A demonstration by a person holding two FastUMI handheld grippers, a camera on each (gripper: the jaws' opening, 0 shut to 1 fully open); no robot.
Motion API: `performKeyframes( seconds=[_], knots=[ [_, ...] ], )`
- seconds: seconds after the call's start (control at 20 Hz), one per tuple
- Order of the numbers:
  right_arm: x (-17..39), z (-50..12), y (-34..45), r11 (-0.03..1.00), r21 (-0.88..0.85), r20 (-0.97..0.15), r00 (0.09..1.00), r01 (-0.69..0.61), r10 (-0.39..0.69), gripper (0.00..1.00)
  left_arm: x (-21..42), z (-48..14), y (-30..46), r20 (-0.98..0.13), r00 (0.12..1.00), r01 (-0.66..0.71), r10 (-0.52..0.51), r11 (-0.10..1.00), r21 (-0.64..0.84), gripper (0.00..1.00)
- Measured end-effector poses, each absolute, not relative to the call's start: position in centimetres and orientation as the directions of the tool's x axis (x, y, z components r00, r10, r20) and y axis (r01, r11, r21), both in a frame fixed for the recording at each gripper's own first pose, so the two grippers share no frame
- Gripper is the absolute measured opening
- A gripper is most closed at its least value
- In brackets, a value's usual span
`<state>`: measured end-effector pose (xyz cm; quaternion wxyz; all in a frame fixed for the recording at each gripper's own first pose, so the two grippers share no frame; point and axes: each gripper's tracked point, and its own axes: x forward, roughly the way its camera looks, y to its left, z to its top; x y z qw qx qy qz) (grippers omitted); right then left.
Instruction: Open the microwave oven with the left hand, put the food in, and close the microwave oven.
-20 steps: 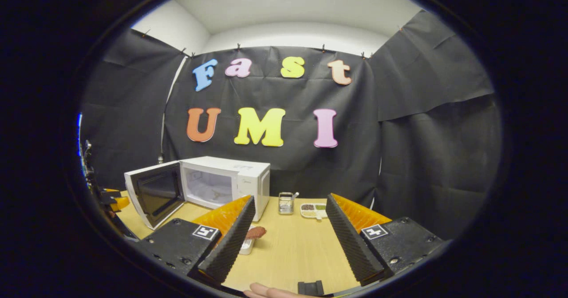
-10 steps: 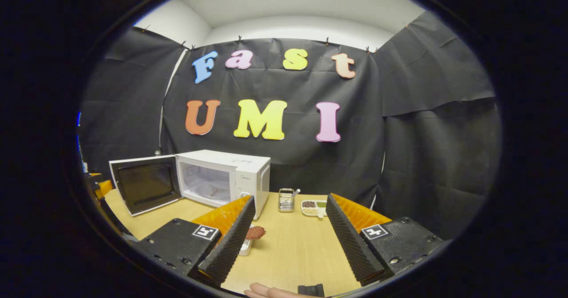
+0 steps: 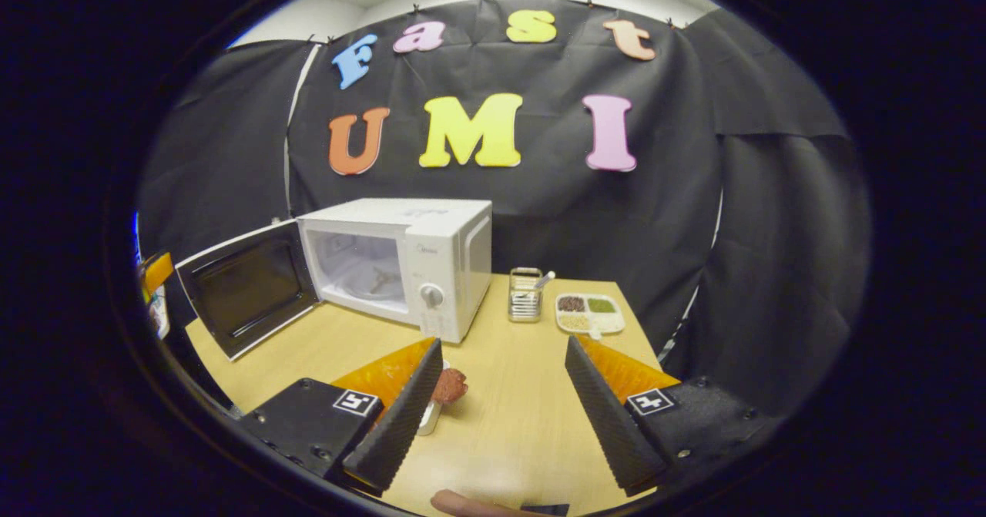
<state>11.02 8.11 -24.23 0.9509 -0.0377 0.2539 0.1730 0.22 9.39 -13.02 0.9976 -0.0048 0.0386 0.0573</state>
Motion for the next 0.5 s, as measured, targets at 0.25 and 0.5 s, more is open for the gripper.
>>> performKeyframes(
  seconds=[0.25, 0.5],
  knots=[
    [13.6, -30.0, 10.2, 0.883, 0.220, -0.663, 0.601, -0.415, 0.447, 1.00, 3.0, -10.9, 7.8, -0.057, 0.992, -0.114, 0.113, 0.993, -0.014, 0.92],
    [14.6, -35.6, 12.5, 0.815, 0.425, -0.738, 0.371, -0.394, 0.564, 0.83, 4.5, -9.5, 6.2, -0.013, 0.994, -0.105, 0.105, 0.994, 0.014, 0.92]
  ],
)
